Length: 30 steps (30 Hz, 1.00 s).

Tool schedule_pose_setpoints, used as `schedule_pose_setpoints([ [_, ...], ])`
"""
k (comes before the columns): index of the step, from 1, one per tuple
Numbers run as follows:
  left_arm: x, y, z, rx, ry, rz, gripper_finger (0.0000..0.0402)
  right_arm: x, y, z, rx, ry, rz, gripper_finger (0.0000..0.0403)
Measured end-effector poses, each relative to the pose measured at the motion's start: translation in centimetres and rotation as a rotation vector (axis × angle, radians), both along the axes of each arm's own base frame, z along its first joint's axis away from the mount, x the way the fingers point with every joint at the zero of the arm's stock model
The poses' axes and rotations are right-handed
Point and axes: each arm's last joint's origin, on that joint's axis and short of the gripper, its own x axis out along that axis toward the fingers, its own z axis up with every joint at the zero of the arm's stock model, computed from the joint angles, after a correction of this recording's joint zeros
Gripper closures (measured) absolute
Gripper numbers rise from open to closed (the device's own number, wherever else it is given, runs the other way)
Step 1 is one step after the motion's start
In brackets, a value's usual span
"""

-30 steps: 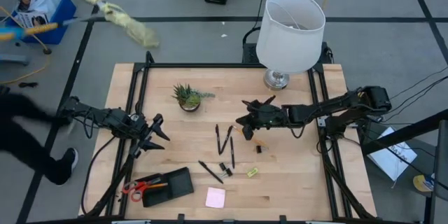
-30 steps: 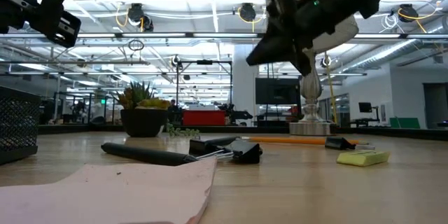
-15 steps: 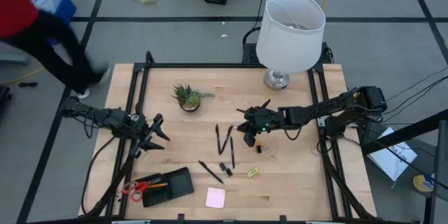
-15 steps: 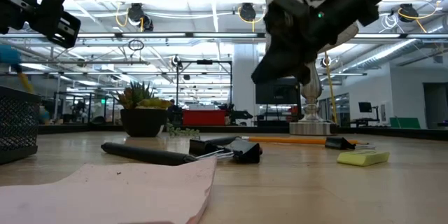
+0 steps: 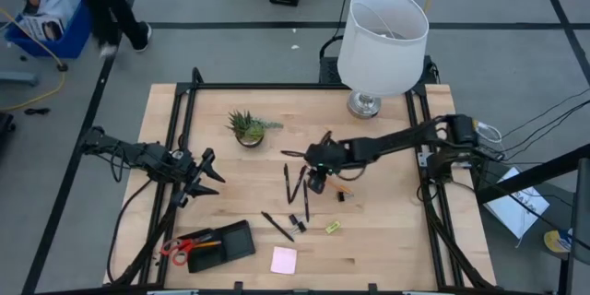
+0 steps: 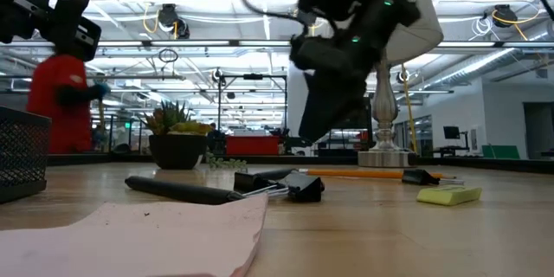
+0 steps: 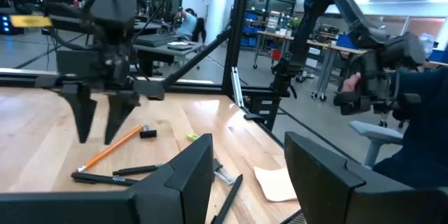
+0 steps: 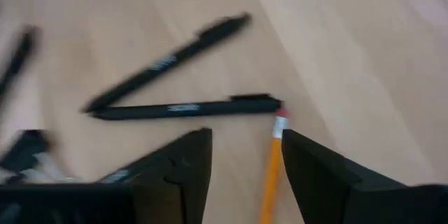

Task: Pick and place office supplies into organizer
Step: Put the top binder clip into the bottom left section of the desk organizer

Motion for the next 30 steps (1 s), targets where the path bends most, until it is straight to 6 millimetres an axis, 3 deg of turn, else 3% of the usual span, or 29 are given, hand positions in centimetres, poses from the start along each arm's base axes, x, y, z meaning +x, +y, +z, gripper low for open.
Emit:
schedule_pose_setpoints([
  [5,0.0,0.0,-0.2,0.003,0.019,0.0,0.0222,1.6,-1.3,0.6,0.026,0.1,-0.04,0.0235],
  [11,0.0,0.0,-0.2,0.005,0.023,0.0,0.0222,1.8,-2.4,-1.0,0.1,0.173,-0.034,0.0235],
  [24,0.0,0.0,-0.2,0.008,0.021,0.0,0.0222,2.2,-2.1,-3.7,0.047,0.256,0.003,0.0259],
  [30,0.0,0.0,-0.2,0.011,0.021,0.0,0.0222,2.2,-1.9,-3.9,0.024,0.265,0.019,0.0269],
])
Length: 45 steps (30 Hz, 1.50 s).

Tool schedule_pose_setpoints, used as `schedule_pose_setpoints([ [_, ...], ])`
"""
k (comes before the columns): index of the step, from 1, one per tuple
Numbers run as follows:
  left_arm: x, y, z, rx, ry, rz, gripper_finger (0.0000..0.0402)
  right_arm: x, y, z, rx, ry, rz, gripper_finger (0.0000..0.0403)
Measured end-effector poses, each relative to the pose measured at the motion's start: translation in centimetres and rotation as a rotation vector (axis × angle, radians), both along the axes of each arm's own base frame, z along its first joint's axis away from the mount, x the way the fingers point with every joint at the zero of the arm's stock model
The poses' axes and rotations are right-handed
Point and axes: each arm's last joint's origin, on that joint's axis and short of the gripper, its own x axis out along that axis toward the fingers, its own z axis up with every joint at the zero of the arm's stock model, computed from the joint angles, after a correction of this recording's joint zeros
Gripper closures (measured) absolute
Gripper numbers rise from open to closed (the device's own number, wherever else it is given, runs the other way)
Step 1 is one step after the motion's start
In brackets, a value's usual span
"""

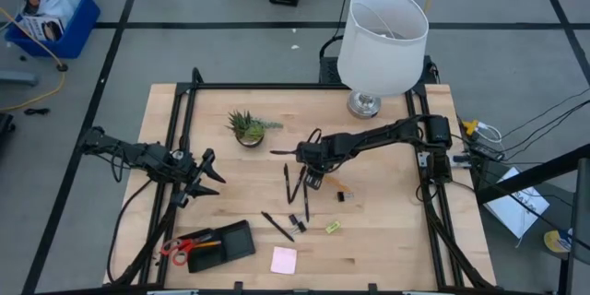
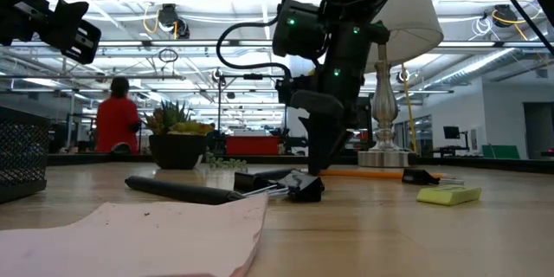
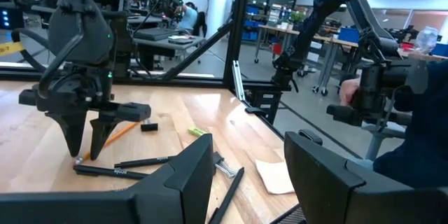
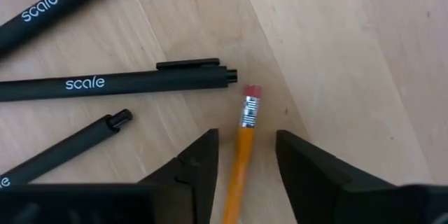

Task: Pick and place office supplies into organizer
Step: Put the top binder clip into the bottom left section of the desk organizer

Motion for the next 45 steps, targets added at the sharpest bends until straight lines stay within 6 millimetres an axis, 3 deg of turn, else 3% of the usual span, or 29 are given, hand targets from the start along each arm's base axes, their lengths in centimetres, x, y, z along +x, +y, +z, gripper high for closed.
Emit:
schedule_pose_setpoints([
  [5,0.0,0.0,0.0,-0.001,0.0,0.0,0.0222,0.0,0.2,-0.1,-0.019,0.011,0.007,0.0284],
  [14,0.0,0.0,0.0,0.0,0.003,0.0,0.0222,0.1,1.0,-2.3,-0.067,0.073,0.044,0.0338],
  [21,0.0,0.0,-0.1,0.003,0.007,0.0,0.0222,0.2,1.0,-2.3,-0.106,0.063,0.037,0.0386],
  [31,0.0,0.0,-0.1,0.003,0.007,0.0,0.0222,0.2,1.0,-2.1,-0.103,0.05,0.014,0.0388],
  [38,0.0,0.0,-0.1,0.004,0.008,0.0,0.0222,0.1,1.2,0.2,-0.149,-0.022,0.007,0.0388],
  [45,0.0,0.0,-0.2,0.007,0.014,0.0,0.0222,-0.3,1.6,4.2,-0.211,-0.155,-0.011,0.0388],
])
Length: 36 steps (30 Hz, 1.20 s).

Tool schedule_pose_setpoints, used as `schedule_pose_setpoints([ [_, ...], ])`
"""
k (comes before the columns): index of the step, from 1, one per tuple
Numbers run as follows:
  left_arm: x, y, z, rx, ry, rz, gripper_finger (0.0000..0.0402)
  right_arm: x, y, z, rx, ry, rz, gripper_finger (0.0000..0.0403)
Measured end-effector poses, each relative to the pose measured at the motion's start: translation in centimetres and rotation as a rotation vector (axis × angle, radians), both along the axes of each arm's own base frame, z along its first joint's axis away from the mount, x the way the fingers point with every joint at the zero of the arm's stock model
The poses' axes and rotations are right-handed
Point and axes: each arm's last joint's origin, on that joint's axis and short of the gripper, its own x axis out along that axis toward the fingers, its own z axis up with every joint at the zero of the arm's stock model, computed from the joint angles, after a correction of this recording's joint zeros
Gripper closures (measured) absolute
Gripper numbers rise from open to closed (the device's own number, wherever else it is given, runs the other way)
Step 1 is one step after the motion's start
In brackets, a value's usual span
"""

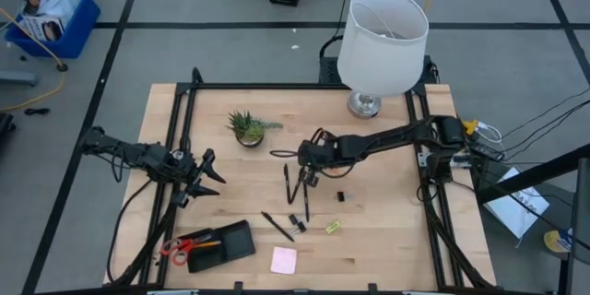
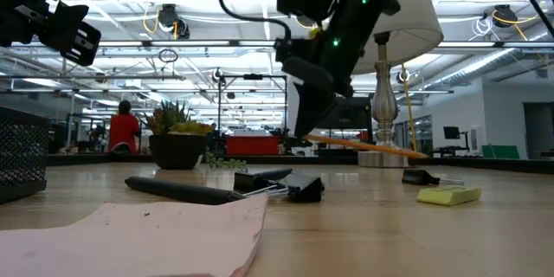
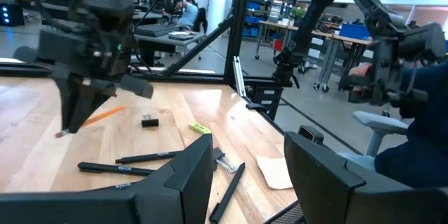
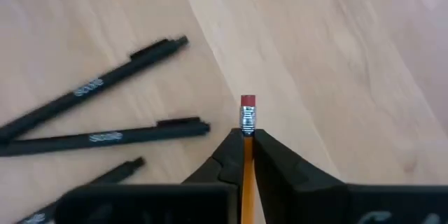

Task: Pick and place office supplies into organizer
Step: Put the top binder clip into the bottom left section of the desk organizer

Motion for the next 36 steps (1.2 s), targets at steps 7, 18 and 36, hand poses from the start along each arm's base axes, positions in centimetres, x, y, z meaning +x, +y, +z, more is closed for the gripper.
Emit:
schedule_pose_setpoints([
  [7,0.0,0.0,0.0,0.0,0.0,0.0,0.0222,0.8,1.2,2.4,-0.025,-0.189,0.055,0.0388],
  [18,0.0,0.0,0.0,-0.004,-0.001,0.0,0.0222,3.1,6.6,5.7,-0.103,-0.602,0.306,0.0388],
  [36,0.1,0.3,0.2,-0.018,-0.017,0.116,0.0222,4.2,12.6,8.6,-0.025,-1.216,0.658,0.0387],
])
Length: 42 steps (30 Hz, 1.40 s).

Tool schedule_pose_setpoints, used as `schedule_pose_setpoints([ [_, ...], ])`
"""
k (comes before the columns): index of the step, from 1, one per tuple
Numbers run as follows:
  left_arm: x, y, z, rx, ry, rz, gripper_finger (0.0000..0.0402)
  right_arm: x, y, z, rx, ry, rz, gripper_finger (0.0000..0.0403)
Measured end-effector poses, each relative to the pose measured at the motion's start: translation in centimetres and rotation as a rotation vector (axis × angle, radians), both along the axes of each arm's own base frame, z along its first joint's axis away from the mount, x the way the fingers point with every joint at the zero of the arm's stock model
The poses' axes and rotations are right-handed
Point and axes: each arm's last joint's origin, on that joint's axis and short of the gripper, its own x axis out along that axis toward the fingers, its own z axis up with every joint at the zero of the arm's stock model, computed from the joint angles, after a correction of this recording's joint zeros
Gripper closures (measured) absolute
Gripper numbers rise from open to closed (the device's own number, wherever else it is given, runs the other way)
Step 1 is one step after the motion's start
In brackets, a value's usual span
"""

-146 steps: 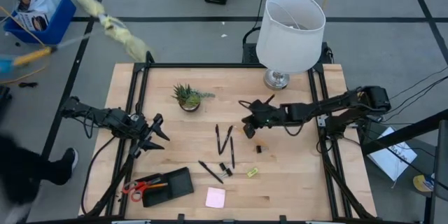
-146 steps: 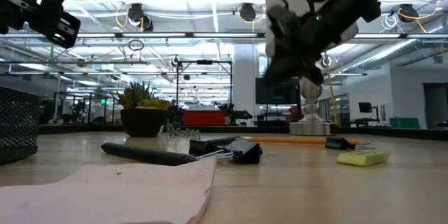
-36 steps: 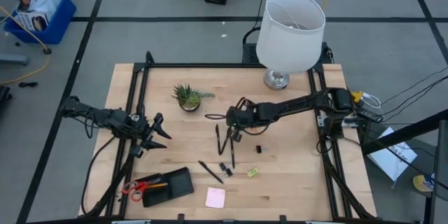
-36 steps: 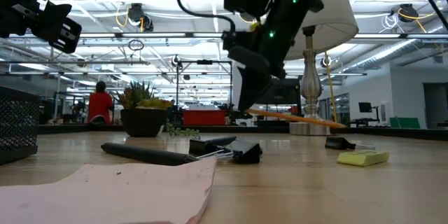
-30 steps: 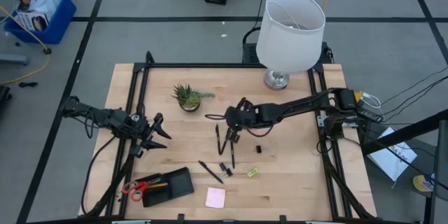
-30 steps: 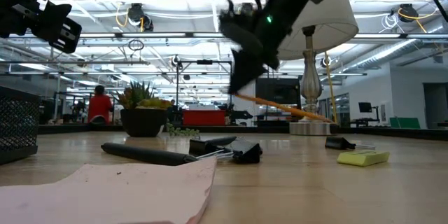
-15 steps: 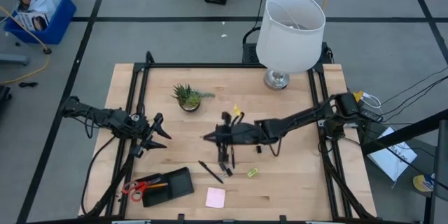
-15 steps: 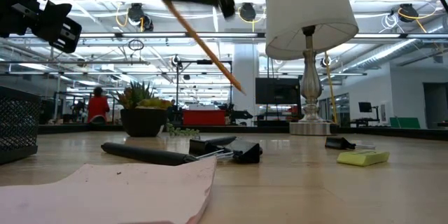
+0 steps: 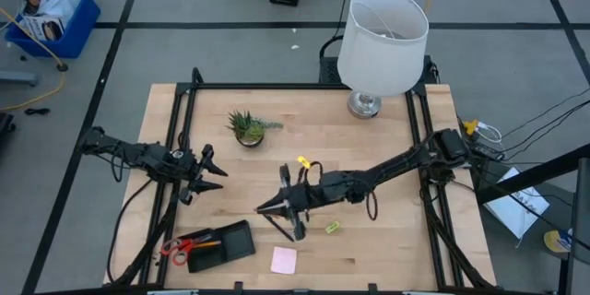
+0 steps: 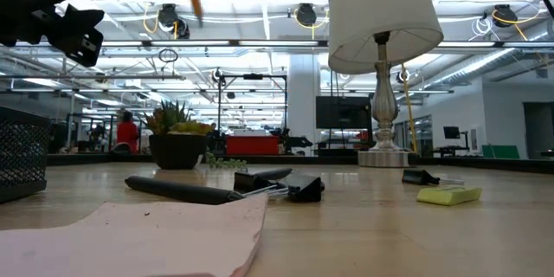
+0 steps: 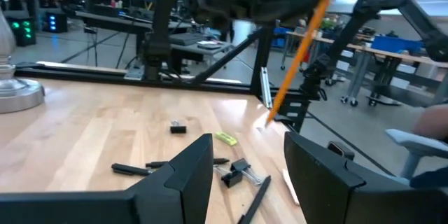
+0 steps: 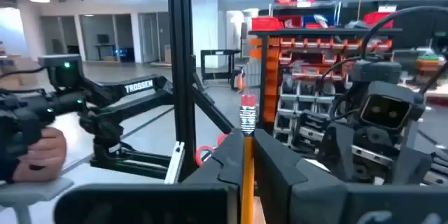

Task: Pick and place office supplies into organizer
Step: Put the top binder clip into the bottom left section of the desk organizer

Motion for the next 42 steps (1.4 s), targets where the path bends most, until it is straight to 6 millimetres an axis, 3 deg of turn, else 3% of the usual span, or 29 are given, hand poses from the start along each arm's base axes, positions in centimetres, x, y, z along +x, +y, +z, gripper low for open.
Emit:
schedule_pose_setpoints([
  [12,0.0,0.0,0.0,0.003,0.004,0.015,0.0222,1.6,0.8,-1.3,-0.092,-0.361,0.114,0.0388],
  [15,0.0,0.0,0.0,-0.001,0.005,0.015,0.0222,3.0,1.1,-1.3,-0.106,-0.375,0.143,0.0388],
  [20,0.0,0.0,0.3,-0.087,-0.002,0.012,0.0222,5.0,1.0,-2.8,-0.134,-0.246,0.117,0.0388],
  [27,0.0,0.1,0.6,-0.09,-0.043,0.014,0.0222,5.7,-1.7,-2.7,-0.119,-0.223,-0.036,0.0388],
  [33,0.3,0.3,0.9,-0.007,-0.087,0.125,0.0222,6.4,-5.5,-2.6,-0.039,-0.211,-0.122,0.0388],
  [42,1.3,-0.1,1.5,0.067,-0.155,0.126,0.0222,6.8,-9.3,-2.7,0.022,-0.187,-0.124,0.0388],
])
